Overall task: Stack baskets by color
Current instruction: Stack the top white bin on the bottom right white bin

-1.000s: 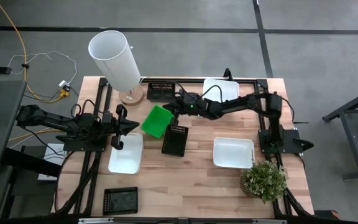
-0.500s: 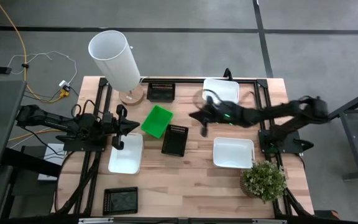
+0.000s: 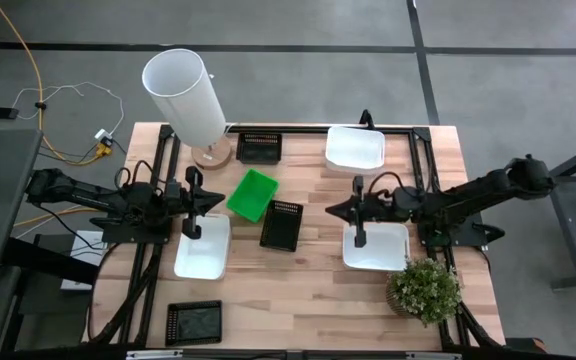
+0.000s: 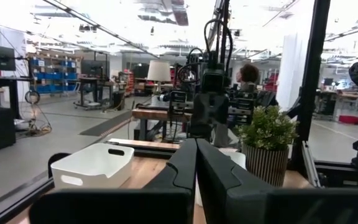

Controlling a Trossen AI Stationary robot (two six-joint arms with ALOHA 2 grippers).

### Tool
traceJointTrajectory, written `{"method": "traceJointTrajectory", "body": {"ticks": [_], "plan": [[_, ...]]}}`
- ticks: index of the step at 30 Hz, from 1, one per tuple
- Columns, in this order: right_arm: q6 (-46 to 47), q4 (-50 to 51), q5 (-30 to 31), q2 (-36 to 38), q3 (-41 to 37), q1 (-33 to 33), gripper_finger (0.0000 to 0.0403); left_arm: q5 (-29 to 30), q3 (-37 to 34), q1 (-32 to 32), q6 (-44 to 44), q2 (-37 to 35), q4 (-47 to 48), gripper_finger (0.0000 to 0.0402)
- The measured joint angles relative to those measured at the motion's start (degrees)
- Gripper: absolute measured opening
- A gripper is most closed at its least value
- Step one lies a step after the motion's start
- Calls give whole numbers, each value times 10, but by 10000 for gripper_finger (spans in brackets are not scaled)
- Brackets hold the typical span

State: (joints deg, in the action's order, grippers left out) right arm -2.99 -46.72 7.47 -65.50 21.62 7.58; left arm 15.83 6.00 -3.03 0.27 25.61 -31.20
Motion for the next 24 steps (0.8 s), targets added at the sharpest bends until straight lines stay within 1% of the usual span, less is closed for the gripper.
{"method": "traceJointTrajectory", "body": {"ticks": [4, 8, 24], "plan": [[5, 13, 0, 0, 0, 1, 0, 2, 0, 0, 4, 0, 0, 0], [5, 15, 15, 0, 0, 0, 0, 2, 0, 0, 4, 0, 0, 0], [0, 14, 16, 0, 0, 0, 0, -4, 0, 0, -16, 0, 2, 0]]}}
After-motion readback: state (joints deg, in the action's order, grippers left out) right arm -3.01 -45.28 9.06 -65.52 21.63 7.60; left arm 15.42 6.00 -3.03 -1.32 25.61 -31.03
